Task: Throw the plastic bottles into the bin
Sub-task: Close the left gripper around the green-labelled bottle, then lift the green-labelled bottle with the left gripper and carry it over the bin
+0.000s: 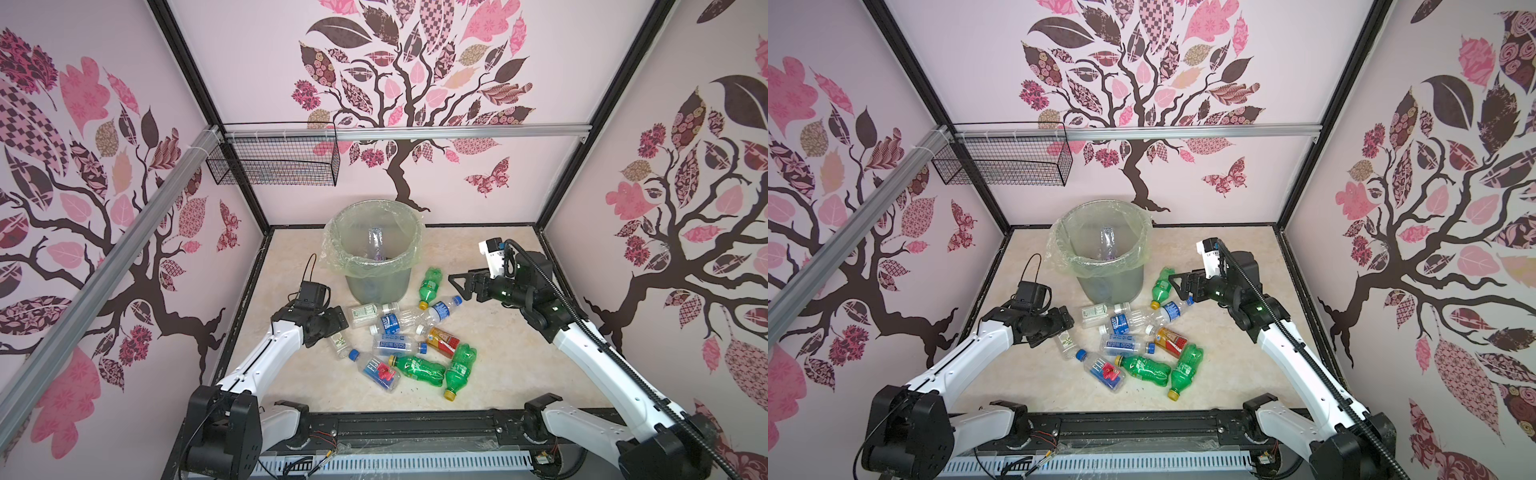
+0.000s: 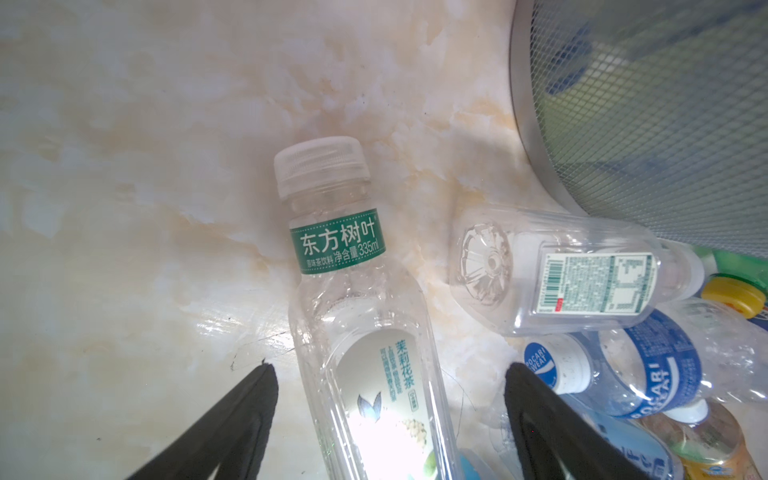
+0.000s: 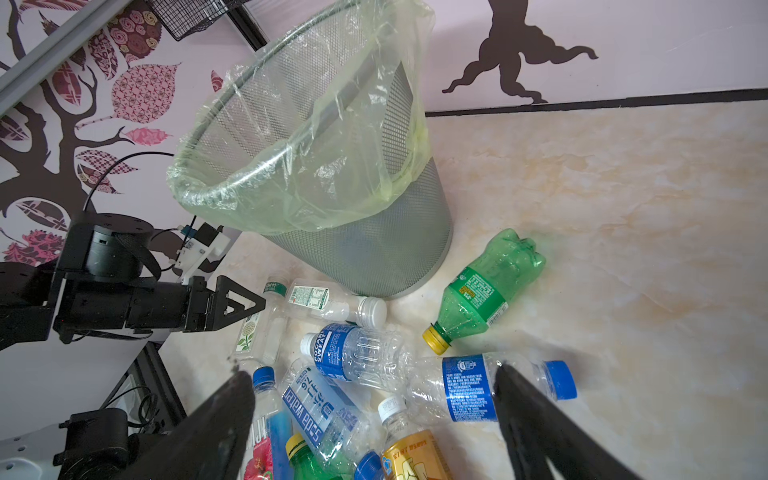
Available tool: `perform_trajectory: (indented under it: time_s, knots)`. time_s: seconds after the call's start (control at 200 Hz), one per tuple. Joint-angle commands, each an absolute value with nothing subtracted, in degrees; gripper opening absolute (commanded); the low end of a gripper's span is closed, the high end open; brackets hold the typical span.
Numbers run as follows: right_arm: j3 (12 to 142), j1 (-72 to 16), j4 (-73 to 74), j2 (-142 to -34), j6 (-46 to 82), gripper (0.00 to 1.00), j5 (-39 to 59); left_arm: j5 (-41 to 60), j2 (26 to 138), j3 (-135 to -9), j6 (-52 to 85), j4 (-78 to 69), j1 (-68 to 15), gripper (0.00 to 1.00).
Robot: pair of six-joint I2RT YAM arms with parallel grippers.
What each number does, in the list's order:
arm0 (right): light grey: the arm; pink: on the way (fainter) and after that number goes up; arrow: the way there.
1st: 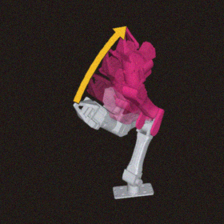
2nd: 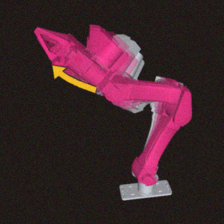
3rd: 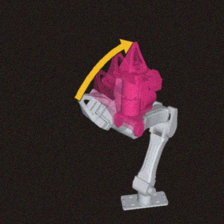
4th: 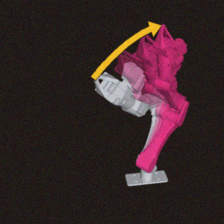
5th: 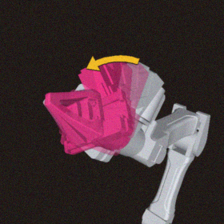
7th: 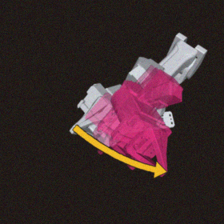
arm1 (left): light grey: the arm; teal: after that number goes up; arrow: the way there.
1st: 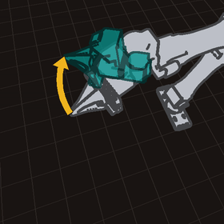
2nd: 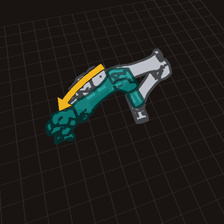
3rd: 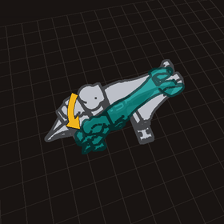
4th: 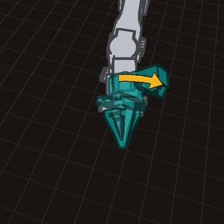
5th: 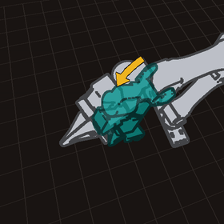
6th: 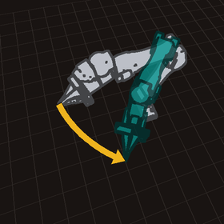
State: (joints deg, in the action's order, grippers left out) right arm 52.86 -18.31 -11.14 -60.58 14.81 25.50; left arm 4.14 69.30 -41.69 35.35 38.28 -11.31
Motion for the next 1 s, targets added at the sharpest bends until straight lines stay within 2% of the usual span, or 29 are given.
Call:
perform_trajectory:
  time_s: [0.0,0.27,0.46,0.68,0.996]
  knots:
    - [52.88,-18.24,-10.19,-59.96,14.67,0.92,26.21,4.67,70.40,-40.14,36.57,36.71,-12.21,0.88]
    - [52.04,-18.28,-10.60,-59.16,14.59,0.92,25.51,2.35,76.24,-42.50,38.29,35.03,-16.18,0.84]
    - [51.48,-18.24,-11.04,-58.54,14.68,0.92,24.88,1.62,78.26,-41.36,40.01,33.59,-17.67,0.71]
    - [50.93,-18.26,-11.12,-58.62,14.89,0.93,24.70,-3.58,73.48,-42.42,39.46,37.89,-17.58,0.48]
    - [50.45,-18.26,-11.17,-59.19,14.98,0.93,24.79,-10.91,58.92,-47.39,37.85,46.58,-15.32,0.45]
